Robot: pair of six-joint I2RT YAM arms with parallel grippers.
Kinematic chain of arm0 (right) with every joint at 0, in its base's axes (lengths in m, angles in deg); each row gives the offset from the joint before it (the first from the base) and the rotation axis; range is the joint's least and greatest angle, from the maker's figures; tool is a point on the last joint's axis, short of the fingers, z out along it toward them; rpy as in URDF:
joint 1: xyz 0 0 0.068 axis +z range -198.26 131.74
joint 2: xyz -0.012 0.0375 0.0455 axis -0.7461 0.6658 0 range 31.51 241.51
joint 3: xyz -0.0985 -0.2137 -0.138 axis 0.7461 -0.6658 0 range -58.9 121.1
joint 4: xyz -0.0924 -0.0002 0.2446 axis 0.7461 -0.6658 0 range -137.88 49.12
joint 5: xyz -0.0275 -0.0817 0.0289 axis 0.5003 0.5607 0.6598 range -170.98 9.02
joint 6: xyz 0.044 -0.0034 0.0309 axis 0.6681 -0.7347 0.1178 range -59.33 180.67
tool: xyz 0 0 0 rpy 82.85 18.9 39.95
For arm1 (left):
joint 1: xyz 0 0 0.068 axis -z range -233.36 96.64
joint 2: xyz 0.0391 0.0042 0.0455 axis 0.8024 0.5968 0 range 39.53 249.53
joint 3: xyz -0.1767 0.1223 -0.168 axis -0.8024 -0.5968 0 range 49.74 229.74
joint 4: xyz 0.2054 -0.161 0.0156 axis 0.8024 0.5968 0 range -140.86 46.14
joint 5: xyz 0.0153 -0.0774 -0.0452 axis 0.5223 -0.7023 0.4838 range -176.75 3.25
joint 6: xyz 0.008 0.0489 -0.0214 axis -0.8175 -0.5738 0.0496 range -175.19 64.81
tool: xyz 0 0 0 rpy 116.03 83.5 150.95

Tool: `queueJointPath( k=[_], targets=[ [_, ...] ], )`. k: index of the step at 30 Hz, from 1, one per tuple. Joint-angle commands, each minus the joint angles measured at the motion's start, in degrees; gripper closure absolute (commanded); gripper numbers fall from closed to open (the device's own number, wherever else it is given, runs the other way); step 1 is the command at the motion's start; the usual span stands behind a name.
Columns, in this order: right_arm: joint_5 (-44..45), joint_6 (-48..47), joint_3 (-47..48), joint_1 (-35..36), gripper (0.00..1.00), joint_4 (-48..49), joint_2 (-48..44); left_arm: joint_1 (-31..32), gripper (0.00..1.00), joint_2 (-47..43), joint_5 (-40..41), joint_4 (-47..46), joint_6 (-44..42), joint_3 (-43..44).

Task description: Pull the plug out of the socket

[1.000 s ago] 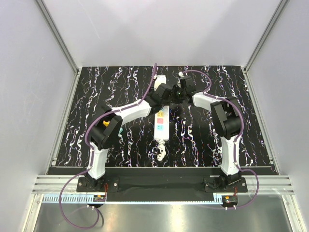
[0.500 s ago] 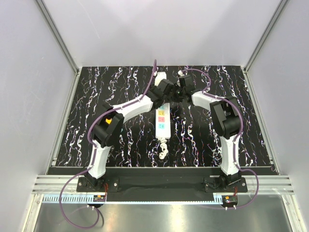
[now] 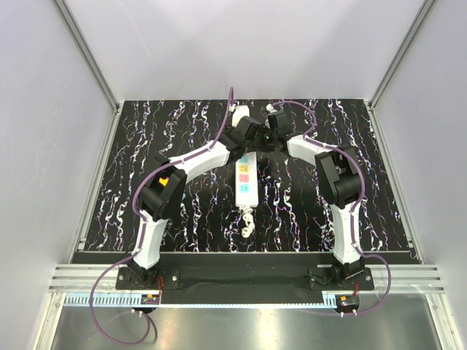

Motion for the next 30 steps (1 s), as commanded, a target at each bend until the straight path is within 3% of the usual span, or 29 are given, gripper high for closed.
queueJointPath(
  k=[1, 7, 30],
  targets=[
    [3.0, -2.1, -0.8, 2.7, 1.00, -11.5, 5.0, 0.8, 1.00, -6.7, -1.8, -16.5, 1.4, 5.7],
    [4.4, -2.8, 0.3, 3.5, 1.00, -13.0, 5.7, 1.3, 1.00, -7.1, -5.3, -23.2, 0.2, 1.9],
    [4.5, -2.5, 0.6, 3.5, 1.00, -13.2, 5.8, 2.2, 1.00, -19.8, 9.5, -22.2, -8.2, -8.2]
  ],
)
